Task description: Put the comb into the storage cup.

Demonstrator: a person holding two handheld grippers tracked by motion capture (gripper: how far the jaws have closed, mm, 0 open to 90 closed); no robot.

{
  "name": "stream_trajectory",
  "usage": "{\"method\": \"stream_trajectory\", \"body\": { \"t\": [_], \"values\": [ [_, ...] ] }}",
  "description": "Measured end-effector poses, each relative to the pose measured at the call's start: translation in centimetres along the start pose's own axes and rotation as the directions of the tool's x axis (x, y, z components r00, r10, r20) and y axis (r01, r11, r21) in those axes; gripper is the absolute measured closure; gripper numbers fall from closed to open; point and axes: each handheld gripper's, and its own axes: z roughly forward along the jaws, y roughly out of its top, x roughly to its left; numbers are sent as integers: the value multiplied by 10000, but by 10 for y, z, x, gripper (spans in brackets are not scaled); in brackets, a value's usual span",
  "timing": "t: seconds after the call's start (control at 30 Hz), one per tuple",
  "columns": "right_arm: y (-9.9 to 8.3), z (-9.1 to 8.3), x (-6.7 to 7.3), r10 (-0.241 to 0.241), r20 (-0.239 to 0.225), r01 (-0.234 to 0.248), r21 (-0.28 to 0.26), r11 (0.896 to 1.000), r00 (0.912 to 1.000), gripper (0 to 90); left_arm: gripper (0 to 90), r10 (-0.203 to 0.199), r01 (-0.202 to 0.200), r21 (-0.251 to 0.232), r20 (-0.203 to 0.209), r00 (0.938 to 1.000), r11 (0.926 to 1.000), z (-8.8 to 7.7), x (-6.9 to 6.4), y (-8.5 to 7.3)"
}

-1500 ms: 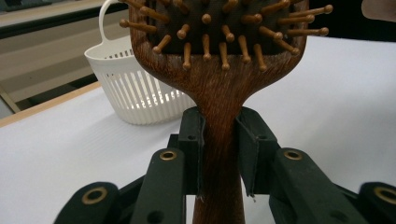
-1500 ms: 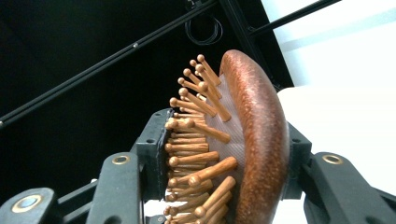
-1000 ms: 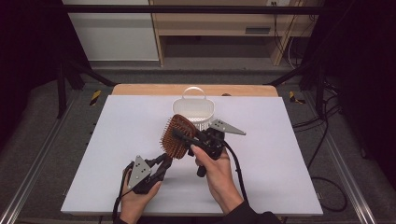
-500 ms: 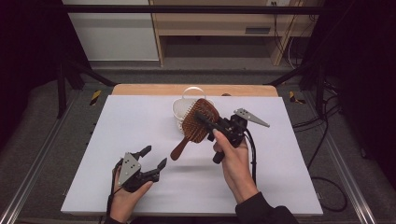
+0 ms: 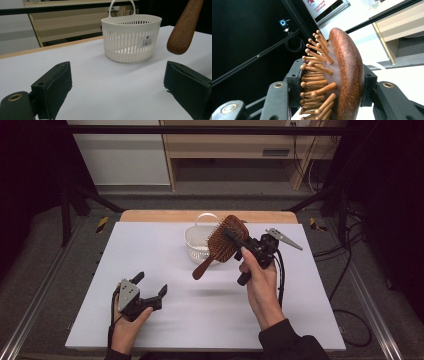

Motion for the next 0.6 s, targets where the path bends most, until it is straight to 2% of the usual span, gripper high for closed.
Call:
{"method": "stream_trajectory", "body": {
  "t": [0.27,0.6],
  "values": [
    [6,3,-1,-3,143,6,-174,9998,9999,501,44,-24,24,-31,8,10000,10000,1,0,-1],
    [26,12,-1,284,439,-249,-786,9966,9986,500,43,33,-33,32,38,10000,10000,2,-2,-2]
  ]
}}
